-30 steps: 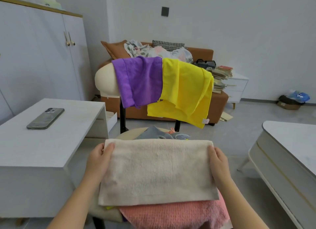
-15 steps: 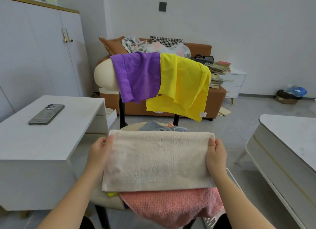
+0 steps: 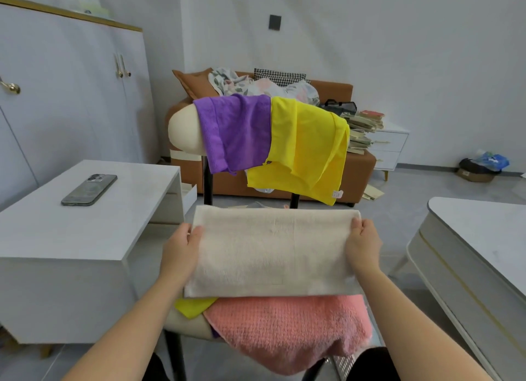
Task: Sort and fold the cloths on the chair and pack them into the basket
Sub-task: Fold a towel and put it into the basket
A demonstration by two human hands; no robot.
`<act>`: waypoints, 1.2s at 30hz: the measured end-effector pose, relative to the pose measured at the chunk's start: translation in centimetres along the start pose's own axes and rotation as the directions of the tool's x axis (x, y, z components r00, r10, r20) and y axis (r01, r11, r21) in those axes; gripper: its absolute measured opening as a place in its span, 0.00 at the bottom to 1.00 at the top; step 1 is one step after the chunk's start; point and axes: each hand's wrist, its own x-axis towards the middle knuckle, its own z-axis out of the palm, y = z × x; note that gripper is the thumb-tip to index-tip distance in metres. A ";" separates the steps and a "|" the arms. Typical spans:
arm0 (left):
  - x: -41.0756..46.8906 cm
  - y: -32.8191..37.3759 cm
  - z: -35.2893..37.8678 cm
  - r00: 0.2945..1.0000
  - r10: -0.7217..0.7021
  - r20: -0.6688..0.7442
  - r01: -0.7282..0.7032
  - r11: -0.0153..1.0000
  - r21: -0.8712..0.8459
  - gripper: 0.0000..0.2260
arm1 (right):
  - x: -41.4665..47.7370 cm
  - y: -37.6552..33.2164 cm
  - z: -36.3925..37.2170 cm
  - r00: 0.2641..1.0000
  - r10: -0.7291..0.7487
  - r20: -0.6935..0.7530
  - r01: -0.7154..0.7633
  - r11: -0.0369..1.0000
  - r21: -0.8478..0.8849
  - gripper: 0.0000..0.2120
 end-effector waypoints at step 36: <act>-2.5 5.4 2.4 0.879 0.288 0.380 -0.009 0.807 -0.591 0.08 | -8.8 -4.5 6.3 0.758 -0.274 0.591 0.228 0.961 0.154 0.17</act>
